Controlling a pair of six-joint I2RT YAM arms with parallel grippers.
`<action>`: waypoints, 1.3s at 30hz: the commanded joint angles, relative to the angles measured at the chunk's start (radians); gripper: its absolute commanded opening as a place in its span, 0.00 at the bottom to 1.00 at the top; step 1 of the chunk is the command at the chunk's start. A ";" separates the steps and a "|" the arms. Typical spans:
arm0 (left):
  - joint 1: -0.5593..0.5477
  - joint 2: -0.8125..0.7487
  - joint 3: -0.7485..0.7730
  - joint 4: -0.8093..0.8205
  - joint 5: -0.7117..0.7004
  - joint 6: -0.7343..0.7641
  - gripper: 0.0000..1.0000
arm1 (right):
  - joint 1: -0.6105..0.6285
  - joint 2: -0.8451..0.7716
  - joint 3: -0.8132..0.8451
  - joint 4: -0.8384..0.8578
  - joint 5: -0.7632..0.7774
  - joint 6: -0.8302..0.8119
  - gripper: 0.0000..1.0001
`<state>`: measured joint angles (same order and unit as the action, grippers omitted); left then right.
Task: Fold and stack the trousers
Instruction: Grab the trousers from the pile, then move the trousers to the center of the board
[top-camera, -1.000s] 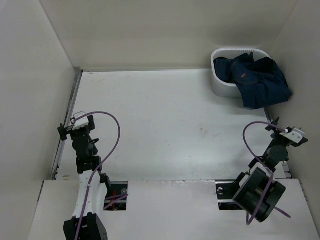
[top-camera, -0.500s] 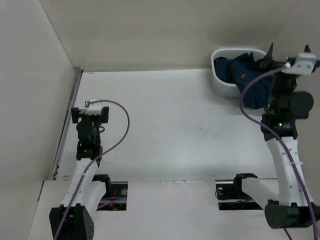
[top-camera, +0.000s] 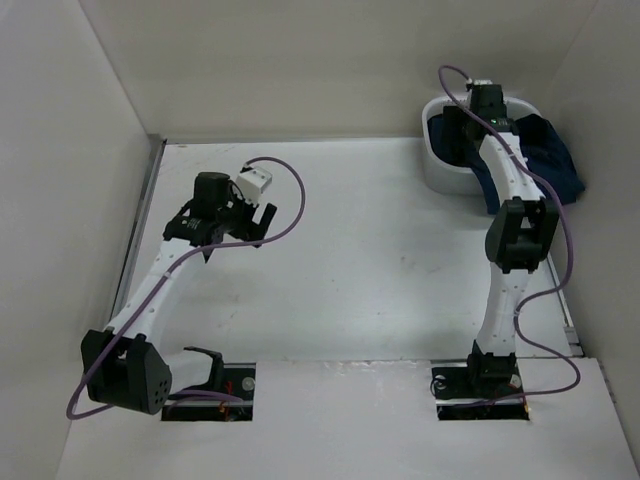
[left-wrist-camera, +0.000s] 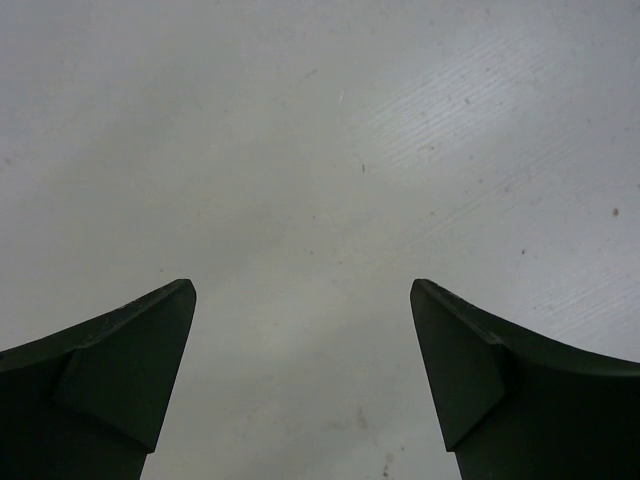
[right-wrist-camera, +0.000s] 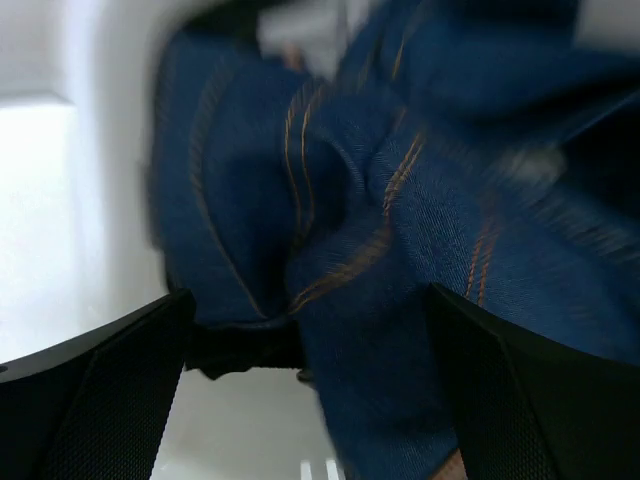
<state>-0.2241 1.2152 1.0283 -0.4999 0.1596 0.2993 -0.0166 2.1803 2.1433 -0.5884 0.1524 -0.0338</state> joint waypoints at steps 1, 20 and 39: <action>0.009 -0.031 0.016 -0.052 0.000 -0.002 0.91 | -0.026 -0.033 0.008 0.007 0.064 0.130 1.00; 0.113 -0.186 -0.025 0.063 -0.023 -0.057 0.95 | 0.350 -0.553 -0.106 0.549 0.519 -0.228 0.00; 0.282 -0.053 0.242 0.172 0.032 -0.241 0.94 | 1.025 -0.488 -0.210 1.230 0.587 0.143 0.00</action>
<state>0.0582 1.1107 1.1770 -0.4110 0.1848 0.0738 1.0290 1.8931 2.0361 0.4385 0.6556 -0.1169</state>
